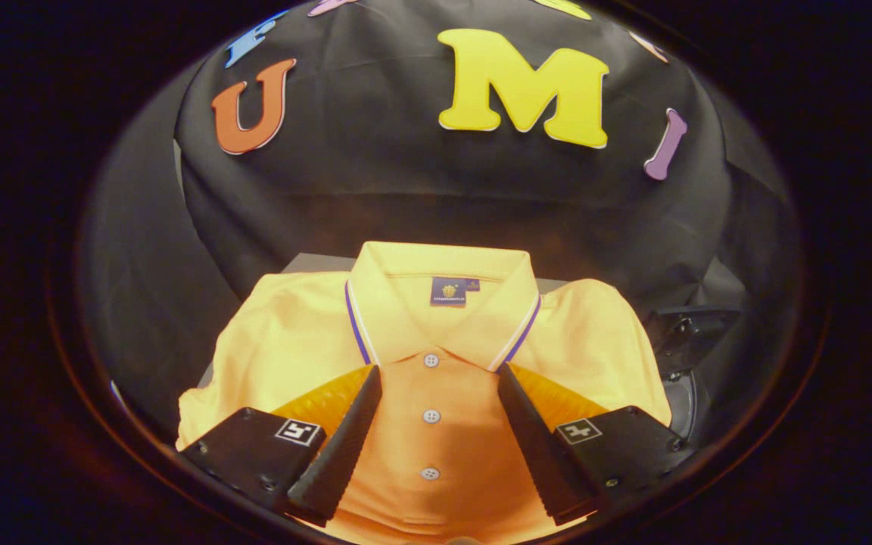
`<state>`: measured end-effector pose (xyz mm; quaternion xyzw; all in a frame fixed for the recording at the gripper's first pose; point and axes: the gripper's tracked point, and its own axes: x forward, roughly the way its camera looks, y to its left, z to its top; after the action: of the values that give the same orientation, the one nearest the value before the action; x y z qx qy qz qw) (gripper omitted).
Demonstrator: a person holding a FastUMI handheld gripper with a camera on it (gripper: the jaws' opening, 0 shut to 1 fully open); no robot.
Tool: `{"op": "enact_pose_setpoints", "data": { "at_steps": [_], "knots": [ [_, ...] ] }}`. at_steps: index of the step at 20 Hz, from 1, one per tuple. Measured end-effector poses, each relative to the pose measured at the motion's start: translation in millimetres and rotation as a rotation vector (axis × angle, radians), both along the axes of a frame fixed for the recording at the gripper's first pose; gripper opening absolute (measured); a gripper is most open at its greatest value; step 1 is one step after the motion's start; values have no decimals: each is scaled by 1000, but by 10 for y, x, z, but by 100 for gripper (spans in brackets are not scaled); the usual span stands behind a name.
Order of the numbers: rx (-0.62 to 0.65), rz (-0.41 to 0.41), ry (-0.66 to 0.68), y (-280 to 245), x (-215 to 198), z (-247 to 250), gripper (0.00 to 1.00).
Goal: Put the clothes into the washing machine and then close the washing machine lid.
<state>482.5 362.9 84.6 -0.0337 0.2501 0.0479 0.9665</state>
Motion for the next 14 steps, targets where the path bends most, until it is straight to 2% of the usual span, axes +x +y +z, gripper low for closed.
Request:
{"op": "enact_pose_setpoints", "data": {
  "at_steps": [5,8,10,12,13,14],
  "knots": [
    [-28,7,18,15,11,-13,98],
    [-56,42,57,17,-5,-20,95],
    [-70,47,82,0,-16,-16,88],
    [-105,67,72,5,-20,11,69],
    [-129,74,51,-6,4,-22,39],
    [-144,83,29,-10,6,-2,29]
  ]
}}
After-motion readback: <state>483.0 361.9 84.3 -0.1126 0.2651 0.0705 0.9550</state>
